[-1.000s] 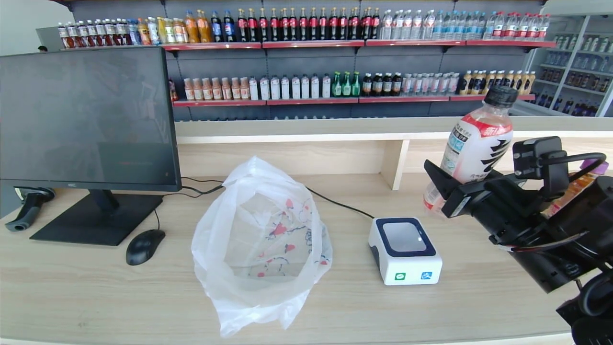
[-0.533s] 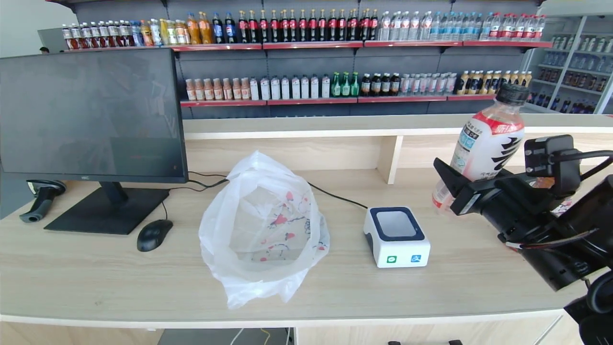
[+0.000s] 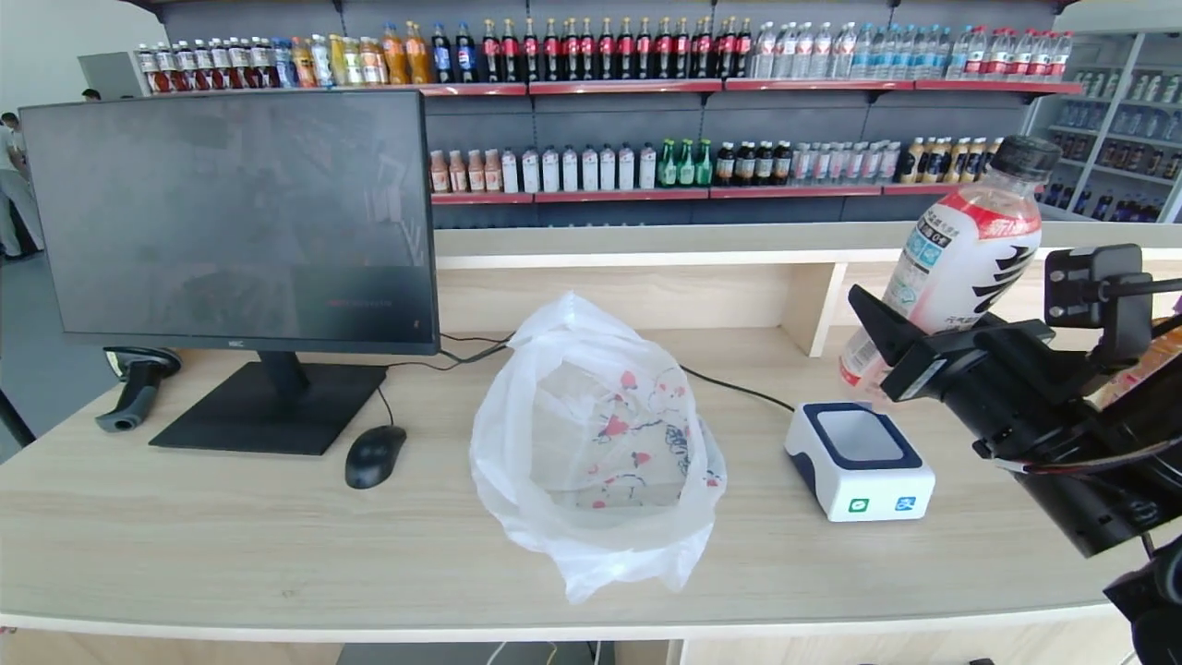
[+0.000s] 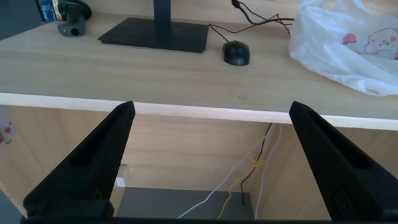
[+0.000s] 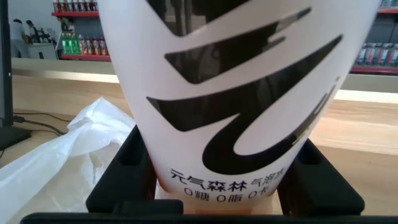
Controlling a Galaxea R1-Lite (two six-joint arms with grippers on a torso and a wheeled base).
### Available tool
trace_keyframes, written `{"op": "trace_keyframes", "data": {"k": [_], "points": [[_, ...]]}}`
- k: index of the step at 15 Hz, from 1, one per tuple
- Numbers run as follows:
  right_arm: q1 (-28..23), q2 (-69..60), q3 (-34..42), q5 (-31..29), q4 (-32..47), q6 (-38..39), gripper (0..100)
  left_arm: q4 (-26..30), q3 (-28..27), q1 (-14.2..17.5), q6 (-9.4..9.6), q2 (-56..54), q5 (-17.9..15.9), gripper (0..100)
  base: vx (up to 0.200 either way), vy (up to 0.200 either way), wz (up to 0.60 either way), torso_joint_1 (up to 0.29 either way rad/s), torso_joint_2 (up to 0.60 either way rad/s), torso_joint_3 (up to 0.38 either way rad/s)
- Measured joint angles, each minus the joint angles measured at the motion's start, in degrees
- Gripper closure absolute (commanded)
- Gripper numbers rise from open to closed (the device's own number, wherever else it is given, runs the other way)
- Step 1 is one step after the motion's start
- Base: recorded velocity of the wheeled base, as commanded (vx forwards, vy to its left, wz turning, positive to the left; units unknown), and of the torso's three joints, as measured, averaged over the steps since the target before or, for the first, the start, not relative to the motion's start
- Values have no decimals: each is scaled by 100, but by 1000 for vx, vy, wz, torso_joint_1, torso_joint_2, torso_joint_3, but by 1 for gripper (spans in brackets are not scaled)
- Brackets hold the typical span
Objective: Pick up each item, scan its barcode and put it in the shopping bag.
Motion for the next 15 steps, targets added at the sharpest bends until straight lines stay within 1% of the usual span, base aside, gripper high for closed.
{"op": "trace_keyframes", "data": {"k": [3,8,11,15], "points": [[-28,-11,18,0,2,-5,100,-5,0,0,0,0,0,0,0,200,0,2,4,1],[-52,-35,96,11,0,-9,100,-2,0,0,23,0,0,0,0,0,0,0,0,0],[-71,-44,85,-5,4,-9,100,-7,0,-2,16,0,0,0,200,0,0,-7,1,6],[-77,-41,68,-12,-7,-17,100,-2,0,2,18,0,-2,0,0,0,0,0,0,0]]}}
